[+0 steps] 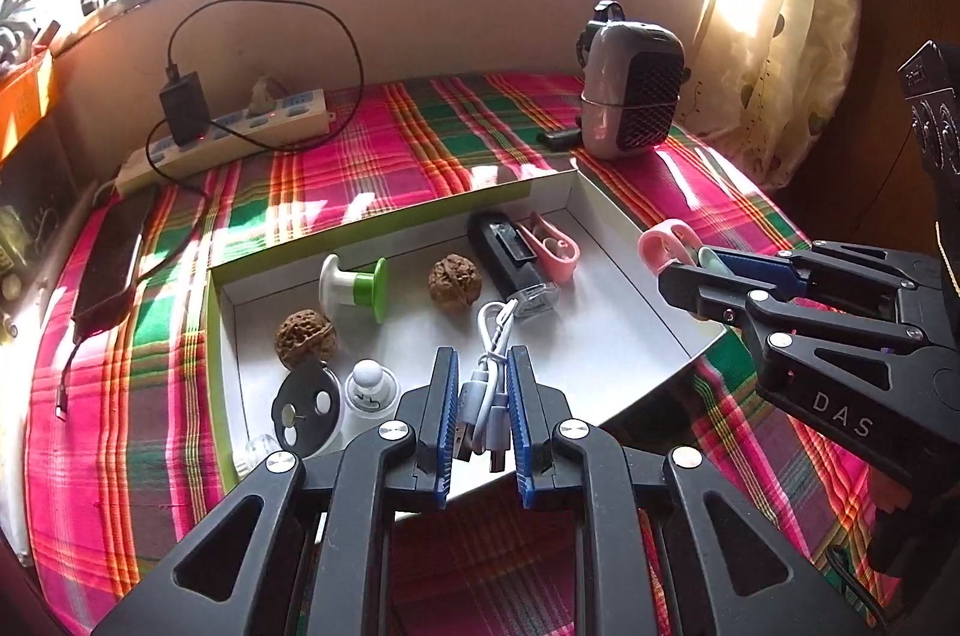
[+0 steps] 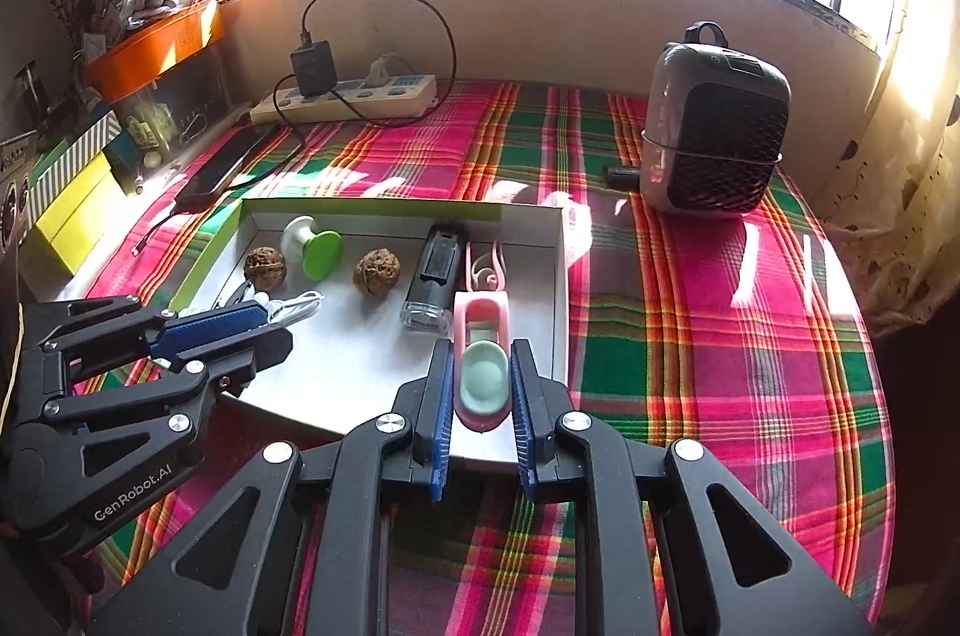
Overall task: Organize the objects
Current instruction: 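Carry the cable with the left tool while the right tool carries the pink holder into the box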
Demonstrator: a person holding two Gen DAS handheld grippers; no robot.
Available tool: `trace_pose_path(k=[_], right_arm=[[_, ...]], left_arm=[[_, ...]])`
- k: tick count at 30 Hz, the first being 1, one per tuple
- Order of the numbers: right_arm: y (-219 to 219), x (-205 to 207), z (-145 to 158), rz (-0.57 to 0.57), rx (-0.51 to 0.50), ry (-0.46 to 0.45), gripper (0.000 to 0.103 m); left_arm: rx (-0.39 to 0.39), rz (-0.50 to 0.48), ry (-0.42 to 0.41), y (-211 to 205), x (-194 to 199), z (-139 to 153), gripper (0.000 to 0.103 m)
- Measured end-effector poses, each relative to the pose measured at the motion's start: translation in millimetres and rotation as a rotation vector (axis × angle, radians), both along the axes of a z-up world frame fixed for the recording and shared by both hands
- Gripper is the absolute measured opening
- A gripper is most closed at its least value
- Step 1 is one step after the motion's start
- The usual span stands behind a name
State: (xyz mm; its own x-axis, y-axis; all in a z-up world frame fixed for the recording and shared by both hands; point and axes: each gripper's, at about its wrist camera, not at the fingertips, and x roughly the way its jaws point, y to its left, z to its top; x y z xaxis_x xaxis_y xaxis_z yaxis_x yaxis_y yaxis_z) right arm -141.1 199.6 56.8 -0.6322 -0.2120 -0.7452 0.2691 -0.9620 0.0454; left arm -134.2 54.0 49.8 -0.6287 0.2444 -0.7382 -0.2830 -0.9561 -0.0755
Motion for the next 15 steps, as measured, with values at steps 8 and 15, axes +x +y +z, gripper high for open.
trace_pose_path(k=[8, 15], right_arm=[[-3.3, -24.5, -12.1, -0.006, 0.006, -0.04, 0.019], [-7.9, -37.4, -28.6, -0.003, 0.015, -0.083, 0.019]], left_arm=[[-0.001, 0.018, -0.033, -2.3, -19.6, -12.2, 0.015], [-0.006, 0.025, -0.05, -3.0, -29.4, -19.2, 0.015]])
